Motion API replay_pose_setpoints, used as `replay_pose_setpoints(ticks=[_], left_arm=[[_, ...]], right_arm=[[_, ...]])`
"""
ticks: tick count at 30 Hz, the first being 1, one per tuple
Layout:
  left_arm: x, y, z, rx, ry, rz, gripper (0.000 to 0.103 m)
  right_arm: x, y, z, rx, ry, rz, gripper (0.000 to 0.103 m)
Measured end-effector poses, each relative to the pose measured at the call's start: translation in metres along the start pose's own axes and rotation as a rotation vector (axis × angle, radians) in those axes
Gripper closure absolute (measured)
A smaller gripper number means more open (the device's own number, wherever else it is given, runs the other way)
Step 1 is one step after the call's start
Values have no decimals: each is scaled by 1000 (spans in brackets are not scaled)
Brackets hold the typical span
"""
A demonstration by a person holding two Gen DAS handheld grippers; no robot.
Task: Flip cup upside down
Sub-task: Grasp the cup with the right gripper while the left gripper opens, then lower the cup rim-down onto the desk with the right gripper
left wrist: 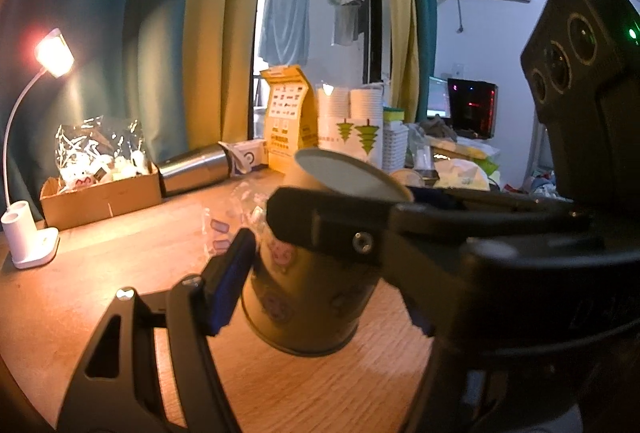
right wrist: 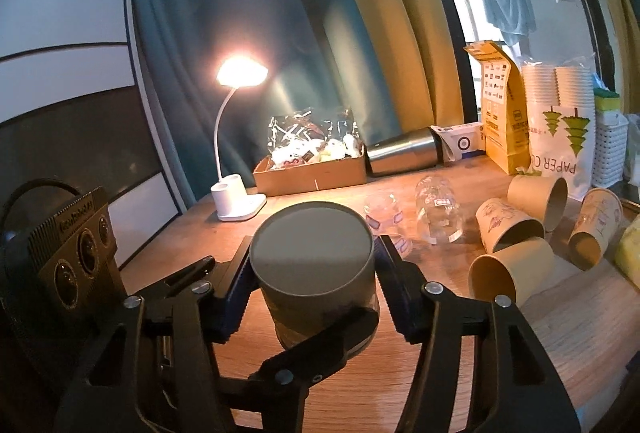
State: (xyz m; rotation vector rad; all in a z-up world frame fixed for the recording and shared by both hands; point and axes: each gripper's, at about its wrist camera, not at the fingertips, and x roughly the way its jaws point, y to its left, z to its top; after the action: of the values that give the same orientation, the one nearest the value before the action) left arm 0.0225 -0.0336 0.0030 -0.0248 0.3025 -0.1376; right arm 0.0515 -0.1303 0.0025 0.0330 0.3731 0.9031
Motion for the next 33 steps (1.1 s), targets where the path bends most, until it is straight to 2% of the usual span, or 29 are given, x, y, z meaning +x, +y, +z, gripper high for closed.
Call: replay_pose_setpoints(ticks=[10,11,12,14,15,25,33], left_arm=[[-1,-5,-1,16,2,10,32],[0,-5,-1,18,3,11,30],[-1,-5,-1,19,3,14,21],[-3,-5,-1,17,-10,21,12],[-4,-4,-1,18,-15,25,10],[-2,-2,-2,12,-6,34,9],[-1,8,-1,-33,3,61,9]], right_arm=[[2,2,0,-5,0,-8,42],[1,1,0,-4,0,-10,42],[1,0,0,-1,-1,-13,42],[1,-1,1,3,-3,-19,42],[1,-2,1,3,-5,-23,42],[2,-27,12,3,-28,-151,42],[4,-64,5,56,19,-253,42]])
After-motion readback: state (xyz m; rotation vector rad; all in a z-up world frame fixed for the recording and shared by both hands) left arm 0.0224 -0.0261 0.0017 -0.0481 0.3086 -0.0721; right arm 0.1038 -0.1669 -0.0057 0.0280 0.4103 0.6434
